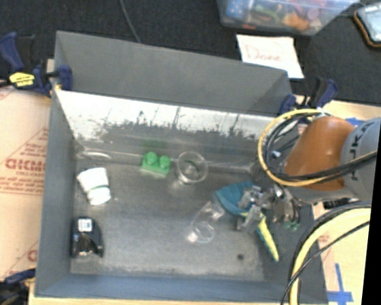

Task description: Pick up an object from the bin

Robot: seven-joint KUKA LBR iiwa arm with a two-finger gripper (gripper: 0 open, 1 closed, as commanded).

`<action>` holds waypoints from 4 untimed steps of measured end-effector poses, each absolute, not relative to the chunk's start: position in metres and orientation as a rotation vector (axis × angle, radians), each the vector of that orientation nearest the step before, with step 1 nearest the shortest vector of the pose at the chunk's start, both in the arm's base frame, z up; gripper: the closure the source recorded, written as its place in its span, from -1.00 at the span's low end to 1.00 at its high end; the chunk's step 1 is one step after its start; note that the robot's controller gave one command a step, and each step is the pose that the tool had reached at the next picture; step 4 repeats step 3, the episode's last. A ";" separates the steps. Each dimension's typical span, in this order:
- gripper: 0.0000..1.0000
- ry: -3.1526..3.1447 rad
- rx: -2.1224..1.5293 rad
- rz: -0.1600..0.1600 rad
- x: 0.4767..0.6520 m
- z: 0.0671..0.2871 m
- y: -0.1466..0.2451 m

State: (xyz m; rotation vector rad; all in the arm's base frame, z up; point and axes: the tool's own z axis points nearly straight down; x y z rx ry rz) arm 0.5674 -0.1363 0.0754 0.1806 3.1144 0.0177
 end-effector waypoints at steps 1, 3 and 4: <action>1.00 3.118 0.144 0.022 0.568 0.076 -0.138; 1.00 3.115 0.142 0.011 0.568 0.115 -0.141; 1.00 3.115 0.142 0.011 0.568 0.115 -0.141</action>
Offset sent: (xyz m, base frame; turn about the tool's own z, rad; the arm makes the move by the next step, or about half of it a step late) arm 0.0002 -0.0019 0.0373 -0.0234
